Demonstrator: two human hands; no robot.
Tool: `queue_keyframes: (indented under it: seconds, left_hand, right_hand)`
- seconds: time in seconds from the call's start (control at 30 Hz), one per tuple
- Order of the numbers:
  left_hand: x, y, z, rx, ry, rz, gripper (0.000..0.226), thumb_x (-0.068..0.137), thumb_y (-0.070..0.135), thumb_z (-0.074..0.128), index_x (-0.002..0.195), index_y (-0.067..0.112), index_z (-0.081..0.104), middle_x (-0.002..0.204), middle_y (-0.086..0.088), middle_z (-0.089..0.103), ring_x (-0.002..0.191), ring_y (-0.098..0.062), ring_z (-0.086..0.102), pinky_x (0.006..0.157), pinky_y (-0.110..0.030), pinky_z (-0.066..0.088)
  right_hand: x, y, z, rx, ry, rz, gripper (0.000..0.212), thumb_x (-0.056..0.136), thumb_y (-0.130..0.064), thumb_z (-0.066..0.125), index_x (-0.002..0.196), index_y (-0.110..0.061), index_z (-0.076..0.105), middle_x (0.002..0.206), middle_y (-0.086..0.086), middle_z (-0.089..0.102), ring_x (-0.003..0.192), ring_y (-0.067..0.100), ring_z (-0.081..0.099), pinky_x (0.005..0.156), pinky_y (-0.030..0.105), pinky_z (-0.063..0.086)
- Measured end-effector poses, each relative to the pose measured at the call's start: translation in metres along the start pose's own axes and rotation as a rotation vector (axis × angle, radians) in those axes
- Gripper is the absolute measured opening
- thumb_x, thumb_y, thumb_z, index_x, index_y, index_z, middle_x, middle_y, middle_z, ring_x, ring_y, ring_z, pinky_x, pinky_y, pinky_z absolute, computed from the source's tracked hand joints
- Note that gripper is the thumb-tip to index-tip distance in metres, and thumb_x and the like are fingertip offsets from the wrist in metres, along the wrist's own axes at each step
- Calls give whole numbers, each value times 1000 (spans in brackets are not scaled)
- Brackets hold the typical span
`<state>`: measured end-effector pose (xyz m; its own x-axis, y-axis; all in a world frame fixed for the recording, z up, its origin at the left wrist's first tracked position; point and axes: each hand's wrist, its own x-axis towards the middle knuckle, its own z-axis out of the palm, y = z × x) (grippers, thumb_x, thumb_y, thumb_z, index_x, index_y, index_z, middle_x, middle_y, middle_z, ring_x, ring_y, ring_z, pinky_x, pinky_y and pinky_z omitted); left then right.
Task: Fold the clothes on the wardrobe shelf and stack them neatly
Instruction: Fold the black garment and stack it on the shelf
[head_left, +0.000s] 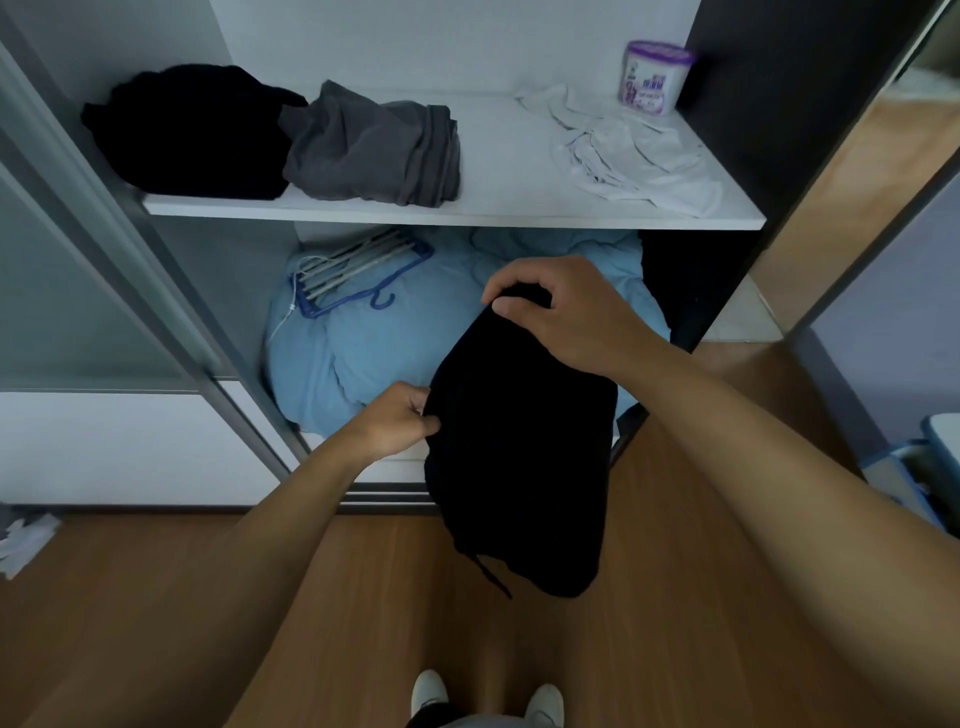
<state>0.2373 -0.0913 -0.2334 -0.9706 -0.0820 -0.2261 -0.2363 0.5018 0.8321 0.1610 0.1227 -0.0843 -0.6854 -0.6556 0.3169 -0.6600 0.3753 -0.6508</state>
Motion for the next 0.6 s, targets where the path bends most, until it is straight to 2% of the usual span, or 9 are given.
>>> queue_keyframes:
  seconds: [0.03,0.1,0.23,0.3,0.37,0.53,0.6]
  left_hand:
    - [1,0,4,10,-21,3,12,85,-12,60,76,-9,68,63,15,63,62,5,57,70,-15,44]
    - [2,2,13,3,-84,-2,14,86,-7,64,80,2,73,67,18,67,66,8,61,73,-12,45]
    - [1,4,25,30,-124,-34,35,87,-2,64,65,25,69,60,21,62,61,8,57,63,-11,41]
    - [3,3,23,20,-29,-46,53,86,-5,60,43,25,57,46,19,50,49,3,46,54,-18,35]
    - [4,1,13,-19,123,-74,58,85,-7,58,35,19,45,41,16,38,43,0,36,50,-23,28]
    - [2,-5,-28,-37,429,-78,48,85,-6,56,43,16,51,36,16,41,35,1,38,40,-14,29]
    - [-2,-4,-45,-3,465,-51,48,86,-5,56,44,17,58,40,17,48,39,3,43,44,-14,36]
  right_hand:
    - [0,-1,0,-7,-21,-13,14,92,-13,63,98,-15,76,98,-10,73,95,2,65,93,21,47]
    - [1,-4,0,-12,-52,-26,14,92,-11,64,98,-15,76,96,-11,73,93,0,64,91,17,46]
    - [4,-9,-1,-29,-102,-65,15,93,-11,63,98,-16,76,97,-12,73,94,0,65,92,17,46]
    - [5,-8,-5,-85,-131,-82,16,93,-11,61,97,-19,75,93,-14,71,91,1,64,91,22,48]
    - [6,-6,-11,-172,-175,-60,20,92,-12,59,99,-23,74,94,-15,70,89,2,62,91,29,49]
    - [6,8,-12,-407,-260,71,30,89,-17,56,114,-24,71,112,-4,72,104,17,63,96,41,48]
    - [6,13,-6,-488,-226,132,26,87,-23,57,107,-25,73,109,-2,72,104,21,63,92,43,49]
